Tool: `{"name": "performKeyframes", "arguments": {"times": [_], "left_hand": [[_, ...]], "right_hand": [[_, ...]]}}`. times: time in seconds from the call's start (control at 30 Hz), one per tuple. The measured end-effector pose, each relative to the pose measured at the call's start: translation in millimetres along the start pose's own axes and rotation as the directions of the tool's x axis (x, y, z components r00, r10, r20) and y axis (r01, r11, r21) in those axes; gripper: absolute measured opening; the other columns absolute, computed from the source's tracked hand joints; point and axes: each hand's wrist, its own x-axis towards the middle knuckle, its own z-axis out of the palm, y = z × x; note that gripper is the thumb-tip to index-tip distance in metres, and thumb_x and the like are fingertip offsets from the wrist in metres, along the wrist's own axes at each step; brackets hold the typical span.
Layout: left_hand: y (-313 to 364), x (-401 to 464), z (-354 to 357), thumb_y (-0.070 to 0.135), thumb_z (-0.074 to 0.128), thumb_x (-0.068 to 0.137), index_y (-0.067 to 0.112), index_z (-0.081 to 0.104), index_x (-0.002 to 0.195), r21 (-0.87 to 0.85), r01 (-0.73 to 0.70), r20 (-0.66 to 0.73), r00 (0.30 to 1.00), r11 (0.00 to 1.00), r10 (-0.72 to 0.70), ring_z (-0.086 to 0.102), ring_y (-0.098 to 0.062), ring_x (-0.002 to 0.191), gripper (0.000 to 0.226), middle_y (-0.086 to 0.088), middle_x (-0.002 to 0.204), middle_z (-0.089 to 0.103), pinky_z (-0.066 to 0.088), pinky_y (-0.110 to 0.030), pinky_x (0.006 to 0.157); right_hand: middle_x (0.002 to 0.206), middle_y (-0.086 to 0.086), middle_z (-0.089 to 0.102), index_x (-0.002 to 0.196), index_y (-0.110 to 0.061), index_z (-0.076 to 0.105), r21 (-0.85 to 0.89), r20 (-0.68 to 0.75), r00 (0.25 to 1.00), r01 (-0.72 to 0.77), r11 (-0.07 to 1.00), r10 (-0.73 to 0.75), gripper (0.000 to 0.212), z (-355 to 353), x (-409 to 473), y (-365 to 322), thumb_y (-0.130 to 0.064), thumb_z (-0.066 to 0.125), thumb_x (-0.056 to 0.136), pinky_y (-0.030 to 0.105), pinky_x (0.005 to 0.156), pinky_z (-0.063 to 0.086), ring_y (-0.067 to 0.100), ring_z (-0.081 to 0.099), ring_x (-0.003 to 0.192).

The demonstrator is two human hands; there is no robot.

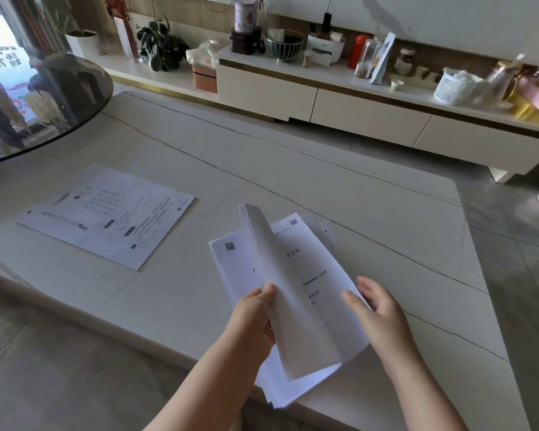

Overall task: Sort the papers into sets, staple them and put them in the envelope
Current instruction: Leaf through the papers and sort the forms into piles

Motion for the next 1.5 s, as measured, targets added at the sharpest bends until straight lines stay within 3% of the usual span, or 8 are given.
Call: {"name": "performKeyframes", "arguments": {"times": [0.1, 0.23, 0.5, 0.73, 0.97, 1.13, 1.27, 1.5], "left_hand": [[-2, 3, -2, 0.017, 0.046, 0.101, 0.009, 0.062, 0.096, 0.028, 0.009, -0.026, 1.000, 1.000, -0.008, 0.062, -0.023, 0.077, 0.018, -0.010, 0.086, 0.067, 0.051, -0.037, 0.077], [-5, 7, -3, 0.018, 0.045, 0.101, 0.008, 0.061, 0.096, 0.046, 0.022, -0.037, 0.999, 0.999, -0.021, 0.061, -0.022, 0.081, 0.019, -0.009, 0.090, 0.067, 0.046, -0.040, 0.091], [-8, 14, -3, 0.014, 0.047, 0.100, 0.008, 0.059, 0.093, 0.081, 0.028, -0.091, 0.996, 0.996, -0.020, 0.059, -0.018, 0.074, 0.015, -0.008, 0.086, 0.063, 0.048, -0.030, 0.073], [-9, 17, -3, 0.014, 0.049, 0.099, 0.000, 0.058, 0.110, 0.124, 0.032, -0.112, 0.994, 0.992, -0.018, 0.061, -0.027, 0.090, 0.021, -0.018, 0.107, 0.064, 0.046, -0.038, 0.097], [-8, 16, -3, 0.018, 0.048, 0.099, 0.000, 0.058, 0.114, 0.141, 0.049, -0.124, 0.992, 0.989, -0.032, 0.060, -0.033, 0.109, 0.025, -0.020, 0.117, 0.063, 0.043, -0.045, 0.105], [-5, 11, 2, 0.015, 0.048, 0.100, 0.003, 0.060, 0.100, 0.113, 0.019, -0.068, 0.998, 0.993, -0.011, 0.063, -0.027, 0.085, 0.017, -0.016, 0.100, 0.065, 0.050, -0.043, 0.089], [4, 3, 13, 0.015, 0.049, 0.099, 0.008, 0.063, 0.087, 0.230, -0.137, -0.020, 0.989, 0.964, 0.146, 0.063, -0.027, 0.076, 0.020, -0.012, 0.085, 0.067, 0.052, -0.046, 0.087], [23, -4, 25, 0.012, 0.053, 0.095, 0.007, 0.060, 0.073, 0.360, -0.316, -0.014, 0.939, 0.878, 0.344, 0.055, -0.021, 0.057, 0.024, -0.008, 0.067, 0.061, 0.049, -0.021, 0.048]], "right_hand": [[0.145, 0.004, 0.043, 0.142, -0.014, 0.040, -0.227, -0.060, 0.997, -0.062, 0.972, 0.050, 0.056, -9, 5, 10, -0.023, 0.061, 0.091, 0.033, 0.103, 0.033, 0.022, 0.040, 0.134], [0.144, 0.011, 0.043, 0.145, -0.011, 0.035, -0.193, -0.073, 0.972, -0.232, 0.953, 0.222, 0.067, -13, 15, 23, -0.023, 0.066, 0.086, 0.035, 0.100, 0.036, 0.028, 0.044, 0.129], [0.141, 0.010, 0.048, 0.143, -0.007, 0.038, -0.145, -0.053, 0.960, -0.278, 0.949, 0.273, 0.073, -11, 21, 26, -0.025, 0.071, 0.081, 0.036, 0.101, 0.038, 0.026, 0.048, 0.126], [0.095, 0.004, 0.072, 0.098, -0.015, 0.068, -0.152, 0.041, 0.966, -0.245, 0.958, 0.253, 0.070, -6, 30, 44, -0.053, 0.062, 0.040, 0.041, 0.089, 0.053, 0.027, 0.067, 0.093], [0.115, 0.019, 0.058, 0.117, -0.009, 0.054, -0.105, 0.120, 0.966, -0.216, 0.971, 0.228, 0.046, -8, 19, 23, -0.023, 0.068, 0.075, 0.043, 0.093, 0.046, 0.032, 0.056, 0.110], [0.110, 0.004, 0.067, 0.116, -0.014, 0.055, -0.117, 0.211, 0.962, -0.150, 0.982, 0.172, 0.029, -15, 19, 38, -0.017, 0.061, 0.088, 0.045, 0.093, 0.050, 0.028, 0.065, 0.102], [0.134, -0.009, 0.046, 0.135, -0.010, 0.046, -0.049, 0.119, 0.993, -0.021, 0.999, 0.027, 0.043, -16, 21, 39, -0.018, 0.056, 0.095, 0.031, 0.108, 0.031, 0.019, 0.042, 0.132], [0.113, 0.002, 0.064, 0.118, -0.009, 0.056, 0.078, -0.119, 0.993, 0.007, 0.997, 0.002, 0.024, -41, 56, 37, -0.007, 0.053, 0.094, 0.032, 0.090, 0.043, 0.024, 0.059, 0.102]]}}
